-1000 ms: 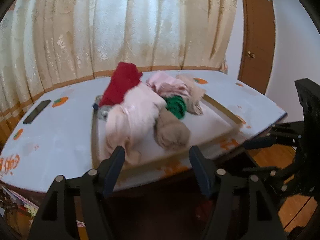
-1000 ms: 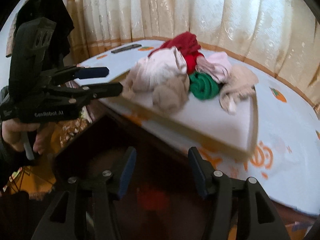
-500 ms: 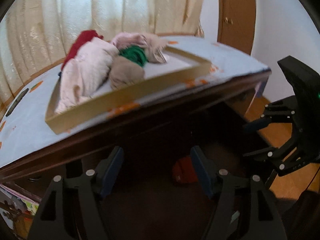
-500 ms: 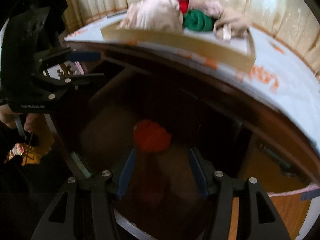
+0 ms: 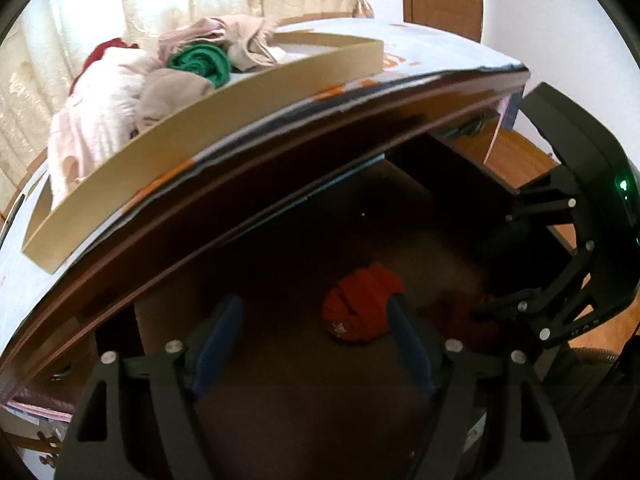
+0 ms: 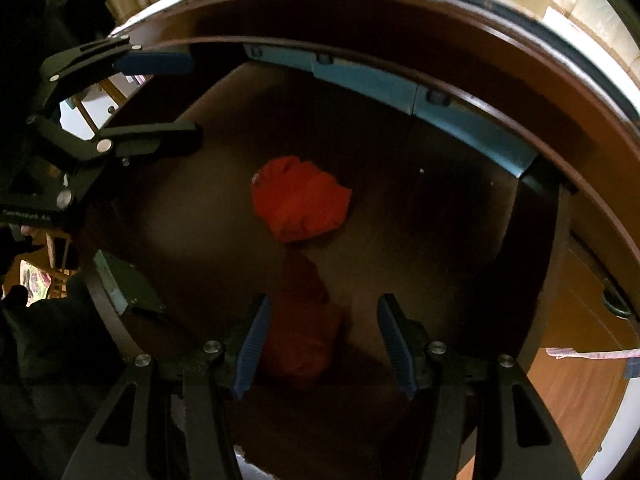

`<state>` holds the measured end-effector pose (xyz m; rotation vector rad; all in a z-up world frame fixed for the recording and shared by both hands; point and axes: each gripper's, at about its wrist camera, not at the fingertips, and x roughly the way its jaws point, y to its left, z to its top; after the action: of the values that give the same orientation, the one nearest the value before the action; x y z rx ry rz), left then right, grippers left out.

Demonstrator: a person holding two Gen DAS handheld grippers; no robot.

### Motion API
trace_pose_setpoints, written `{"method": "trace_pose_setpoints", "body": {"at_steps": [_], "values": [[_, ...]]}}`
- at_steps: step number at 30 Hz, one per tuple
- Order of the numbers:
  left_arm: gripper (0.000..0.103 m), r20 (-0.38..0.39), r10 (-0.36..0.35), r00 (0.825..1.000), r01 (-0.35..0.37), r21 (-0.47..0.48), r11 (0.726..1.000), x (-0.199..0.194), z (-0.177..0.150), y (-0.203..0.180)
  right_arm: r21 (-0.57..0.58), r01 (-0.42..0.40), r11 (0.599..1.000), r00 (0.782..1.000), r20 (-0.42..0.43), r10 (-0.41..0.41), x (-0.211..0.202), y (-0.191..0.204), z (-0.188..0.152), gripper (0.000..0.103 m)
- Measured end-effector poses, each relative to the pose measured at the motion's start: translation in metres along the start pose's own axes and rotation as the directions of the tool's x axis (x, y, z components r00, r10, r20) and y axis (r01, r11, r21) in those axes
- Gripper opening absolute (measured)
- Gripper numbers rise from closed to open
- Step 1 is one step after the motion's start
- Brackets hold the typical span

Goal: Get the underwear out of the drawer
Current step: 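Lower both tools from the tray back into the open drawer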

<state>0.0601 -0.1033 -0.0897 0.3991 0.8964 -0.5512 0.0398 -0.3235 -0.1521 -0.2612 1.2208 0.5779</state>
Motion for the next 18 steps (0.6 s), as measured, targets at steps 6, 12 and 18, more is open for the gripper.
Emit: {"method": "trace_pose_setpoints", "body": {"at_steps": [6, 12, 18], "values": [[0.077, -0.045, -0.020, 0.999, 0.021, 0.030, 0.999, 0.012, 0.002, -0.003, 0.005, -0.016, 1.000, 0.997, -0.070, 0.016, 0.013, -0.002, 0.001, 0.058], [0.080, -0.112, -0.030, 0.993, 0.036, 0.059, 0.998, 0.029, 0.002, -0.007, 0.000, -0.043, 0.999, 0.991, -0.128, 0.043, 0.022, 0.001, 0.004, 0.058], [0.080, -0.165, -0.040, 0.985, 0.056, 0.096, 0.994, 0.046, 0.000, -0.017, 0.006, -0.072, 0.997, 0.984, -0.163, 0.072, 0.031, 0.002, 0.004, 0.058]]}}
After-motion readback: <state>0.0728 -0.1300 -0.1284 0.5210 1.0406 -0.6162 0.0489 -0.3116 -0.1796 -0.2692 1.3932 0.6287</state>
